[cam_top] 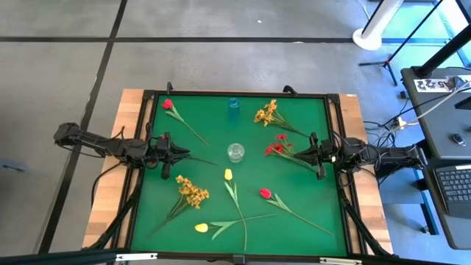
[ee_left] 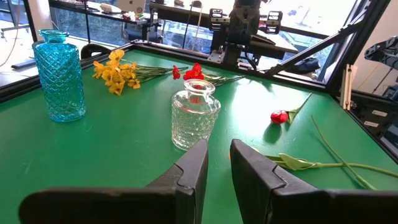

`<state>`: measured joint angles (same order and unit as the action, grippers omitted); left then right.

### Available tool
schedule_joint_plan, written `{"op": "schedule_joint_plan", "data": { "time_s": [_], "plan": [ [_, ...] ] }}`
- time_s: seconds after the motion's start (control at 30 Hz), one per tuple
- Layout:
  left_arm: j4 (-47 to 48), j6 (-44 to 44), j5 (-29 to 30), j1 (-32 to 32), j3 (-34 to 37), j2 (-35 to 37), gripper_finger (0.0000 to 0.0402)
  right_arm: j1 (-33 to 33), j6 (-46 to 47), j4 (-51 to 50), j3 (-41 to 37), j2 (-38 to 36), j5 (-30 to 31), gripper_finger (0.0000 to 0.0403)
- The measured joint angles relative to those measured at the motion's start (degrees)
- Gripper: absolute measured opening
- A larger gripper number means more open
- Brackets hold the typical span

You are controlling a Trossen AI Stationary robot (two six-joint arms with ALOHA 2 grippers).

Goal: Sort flowers into vase by color

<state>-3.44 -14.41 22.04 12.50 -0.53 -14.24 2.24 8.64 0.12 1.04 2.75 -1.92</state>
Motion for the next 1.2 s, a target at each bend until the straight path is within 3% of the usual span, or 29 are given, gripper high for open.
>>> {"op": "schedule_joint_plan", "data": {
  "time_s": [0.97, 1.2],
  "plan": [
    [-0.02, 0.0, 0.0, 0.0, 0.01, 0.0, 0.0066, -0.01, -0.02, 0.02, 0.0, 0.0, 0.01, 0.001],
    [-0.02, 0.0, -0.01, 0.0, 0.01, 0.0, 0.0066, 0.0, -2.46, 2.41, -0.09, 0.01, 2.33, 0.001]
  ]
}}
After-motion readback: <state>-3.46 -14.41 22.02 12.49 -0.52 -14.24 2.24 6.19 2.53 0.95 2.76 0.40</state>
